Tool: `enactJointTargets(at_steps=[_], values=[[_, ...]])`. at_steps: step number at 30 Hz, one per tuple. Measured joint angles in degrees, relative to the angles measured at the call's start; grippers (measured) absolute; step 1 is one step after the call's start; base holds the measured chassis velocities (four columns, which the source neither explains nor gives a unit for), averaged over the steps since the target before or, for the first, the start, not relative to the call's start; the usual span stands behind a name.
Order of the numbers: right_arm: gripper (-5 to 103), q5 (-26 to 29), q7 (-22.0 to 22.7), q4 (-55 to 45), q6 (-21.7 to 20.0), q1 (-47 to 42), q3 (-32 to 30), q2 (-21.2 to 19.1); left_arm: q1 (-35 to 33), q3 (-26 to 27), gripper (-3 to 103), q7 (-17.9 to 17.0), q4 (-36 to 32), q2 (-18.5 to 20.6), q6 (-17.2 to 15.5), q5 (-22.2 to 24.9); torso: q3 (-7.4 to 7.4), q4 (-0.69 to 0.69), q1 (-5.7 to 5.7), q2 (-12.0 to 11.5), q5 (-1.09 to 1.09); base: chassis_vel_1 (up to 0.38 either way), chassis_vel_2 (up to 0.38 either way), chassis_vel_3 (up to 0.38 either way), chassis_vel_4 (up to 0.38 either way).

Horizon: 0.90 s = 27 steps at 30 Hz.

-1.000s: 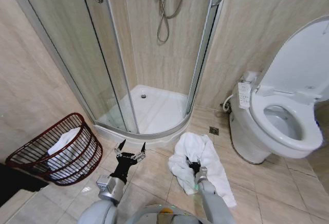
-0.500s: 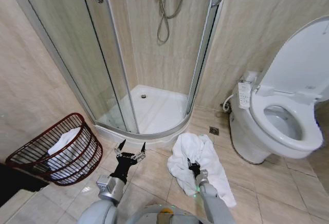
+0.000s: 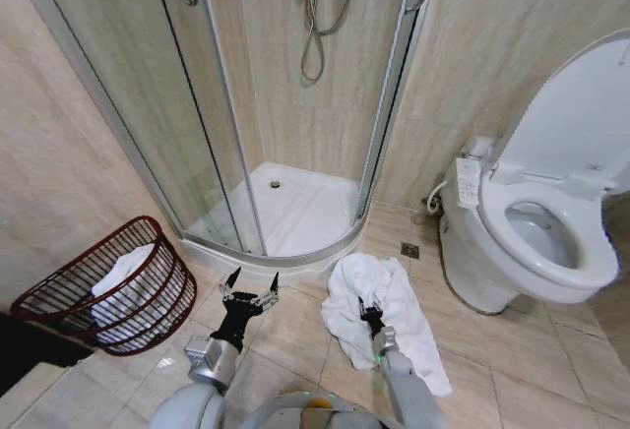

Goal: Discard the used towel into the hamper.

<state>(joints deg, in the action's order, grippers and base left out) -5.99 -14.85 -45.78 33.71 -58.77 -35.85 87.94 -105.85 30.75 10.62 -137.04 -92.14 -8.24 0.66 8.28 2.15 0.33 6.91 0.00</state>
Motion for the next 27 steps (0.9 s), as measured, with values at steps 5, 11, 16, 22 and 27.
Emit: enactJointTargets(at_steps=[5,11,16,22,27], values=[[21,-0.9,-1.4,-5.1,2.4,-1.7,0.0,0.0,0.0,0.0,100,0.0,0.0,0.0,0.0,0.0,0.00,0.00,0.00,0.0,0.00,0.000,0.000,0.000,0.000],[21,-2.9,0.8,-10.9,9.3,-3.9,-0.8,-0.3,0.0,0.0,100,0.0,0.0,0.0,0.0,0.0,0.00,0.00,0.00,0.0,0.01,0.000,0.000,0.000,0.000],[21,-2.3,2.1,-22.9,9.7,-8.1,-1.4,-0.8,0.0,0.0,100,0.0,0.0,0.0,0.0,0.0,0.00,0.00,0.00,0.0,0.00,0.000,0.000,0.000,0.000],[21,7.7,-0.8,-44.1,0.5,-16.1,-1.5,-1.6,0.0,0.0,100,0.0,0.0,0.0,0.0,0.0,0.00,-0.01,0.00,0.0,0.00,0.000,0.000,0.000,0.000],[21,13.2,-1.0,-60.3,-6.2,-20.5,-2.1,-3.2,0.0,0.0,100,0.0,0.0,0.0,0.0,0.0,0.00,0.00,0.00,0.0,0.00,0.000,0.000,0.000,0.000]])
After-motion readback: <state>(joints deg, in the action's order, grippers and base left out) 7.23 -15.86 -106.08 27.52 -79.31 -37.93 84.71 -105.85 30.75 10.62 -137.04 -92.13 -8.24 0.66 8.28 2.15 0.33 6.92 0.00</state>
